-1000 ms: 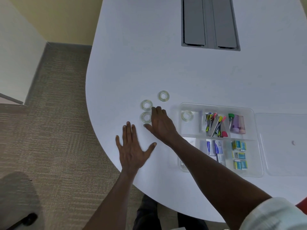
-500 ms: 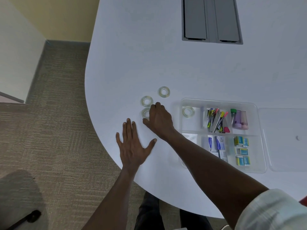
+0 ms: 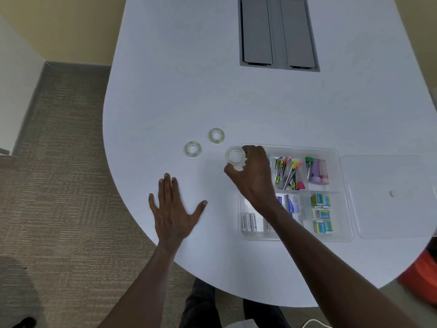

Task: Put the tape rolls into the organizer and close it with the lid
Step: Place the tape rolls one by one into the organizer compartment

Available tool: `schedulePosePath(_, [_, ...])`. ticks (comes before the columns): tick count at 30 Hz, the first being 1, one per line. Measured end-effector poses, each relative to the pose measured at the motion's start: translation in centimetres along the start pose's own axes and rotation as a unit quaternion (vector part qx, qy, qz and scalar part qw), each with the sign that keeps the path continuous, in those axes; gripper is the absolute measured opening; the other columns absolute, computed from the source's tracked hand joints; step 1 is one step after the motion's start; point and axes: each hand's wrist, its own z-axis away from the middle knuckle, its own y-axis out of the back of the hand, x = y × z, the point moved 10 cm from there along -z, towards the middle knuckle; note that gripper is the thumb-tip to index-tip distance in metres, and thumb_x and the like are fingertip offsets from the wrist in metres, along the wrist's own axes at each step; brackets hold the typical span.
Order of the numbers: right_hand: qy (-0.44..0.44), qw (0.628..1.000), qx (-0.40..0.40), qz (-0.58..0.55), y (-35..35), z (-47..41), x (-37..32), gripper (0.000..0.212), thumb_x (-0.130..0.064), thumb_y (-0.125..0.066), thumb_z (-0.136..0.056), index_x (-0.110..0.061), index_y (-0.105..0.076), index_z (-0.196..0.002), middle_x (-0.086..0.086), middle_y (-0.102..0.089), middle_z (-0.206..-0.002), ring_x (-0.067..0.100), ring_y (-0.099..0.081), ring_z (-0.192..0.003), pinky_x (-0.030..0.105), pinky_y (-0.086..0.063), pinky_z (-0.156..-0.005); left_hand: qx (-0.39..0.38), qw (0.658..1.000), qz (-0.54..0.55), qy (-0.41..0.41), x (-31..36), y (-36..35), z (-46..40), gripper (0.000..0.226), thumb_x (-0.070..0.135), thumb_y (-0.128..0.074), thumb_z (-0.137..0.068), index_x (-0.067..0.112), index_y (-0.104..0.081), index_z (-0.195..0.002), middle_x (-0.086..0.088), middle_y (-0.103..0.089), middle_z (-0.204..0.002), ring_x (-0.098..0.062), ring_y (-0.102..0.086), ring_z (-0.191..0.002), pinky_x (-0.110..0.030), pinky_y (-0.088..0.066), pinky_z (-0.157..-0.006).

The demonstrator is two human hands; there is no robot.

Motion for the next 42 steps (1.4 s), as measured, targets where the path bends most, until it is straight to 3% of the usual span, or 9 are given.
schedulePosePath(5, [-0.07,0.991,-0.045,0.102,1.1,0.2,4.3,0.045,-0.026,-0.072,-0.07,-0.001,-0.058,-0.104,0.014,-0.058,-0.101,0.029,-0.053,-0.095,0.027,-0.034,-0.075,-0.003,1.0,0.002,0.0,0.1,-0.1,-0.1,0.108,0.085,-0.04,-0.081,0.01,-0.023,-0.156,-0.006,-0.01,-0.169,-0.02,-0.012,-0.157,-0.054,-0.015,-0.123])
schedulePosePath(11, [-0.064,0.975,-0.12,0.173,-0.1,0.0,6.1,0.034,-0.021,-0.073,-0.074,0.005,-0.057,-0.088,0.023,-0.06,-0.086,0.035,-0.06,-0.086,0.035,-0.045,-0.07,0.0,1.0,0.002,-0.001,0.2,-0.1,-0.1,0.107,0.085,-0.04,-0.081,0.01,-0.024,-0.156,-0.007,-0.012,-0.169,-0.021,-0.014,-0.157,-0.053,-0.014,-0.123])
schedulePosePath(15, [-0.074,0.951,-0.207,0.219,-1.5,-0.8,6.5,0.045,-0.027,-0.08,-0.073,0.007,-0.059,-0.094,0.023,-0.066,-0.096,0.035,-0.062,-0.095,0.03,-0.039,-0.069,-0.003,1.0,0.003,0.0,0.0,-0.2,-0.1,0.107,0.085,-0.04,-0.081,0.01,-0.024,-0.156,-0.007,-0.012,-0.169,-0.021,-0.014,-0.157,-0.053,-0.014,-0.123])
schedulePosePath(21, [-0.095,0.922,-0.276,0.253,-2.3,-1.5,6.6,0.051,-0.024,-0.085,-0.069,0.007,-0.059,-0.1,0.024,-0.068,-0.102,0.035,-0.064,-0.1,0.029,-0.042,-0.072,-0.006,1.0,0.011,0.001,0.0,-0.2,0.0,0.107,0.085,-0.039,-0.082,0.011,-0.023,-0.156,-0.006,-0.01,-0.169,-0.02,-0.012,-0.157,-0.054,-0.014,-0.123])
schedulePosePath(24, [-0.083,0.919,-0.269,0.274,-2.3,-1.9,6.3,0.039,-0.014,-0.08,-0.074,0.008,-0.061,-0.1,0.025,-0.068,-0.104,0.037,-0.064,-0.102,0.032,-0.048,-0.077,-0.009,1.0,0.011,0.002,-0.1,-0.3,-0.1,0.107,0.086,-0.039,-0.081,0.011,-0.023,-0.156,-0.006,-0.009,-0.169,-0.02,-0.011,-0.157,-0.054,-0.014,-0.124])
schedulePosePath(29, [-0.045,0.932,-0.222,0.285,-2.3,-2.5,5.8,0.012,0.003,-0.059,-0.08,0.009,-0.061,-0.089,0.027,-0.068,-0.094,0.041,-0.065,-0.091,0.029,-0.039,-0.063,-0.005,1.0,0.015,0.001,0.0,-0.2,-0.1,0.106,0.085,-0.04,-0.081,0.01,-0.025,-0.156,-0.007,-0.011,-0.169,-0.02,-0.013,-0.157,-0.054,-0.015,-0.123])
schedulePosePath(42, [0.01,0.92,-0.213,0.329,-3.3,-2.3,6.2,0.014,0.005,-0.053,-0.082,0.01,-0.061,-0.092,0.027,-0.067,-0.095,0.041,-0.065,-0.092,0.037,-0.05,-0.071,-0.006,1.0,0.012,0.002,-0.2,-0.3,-0.1,0.105,0.085,-0.038,-0.083,0.011,-0.025,-0.156,-0.005,-0.009,-0.169,-0.019,-0.011,-0.157,-0.053,-0.014,-0.124])
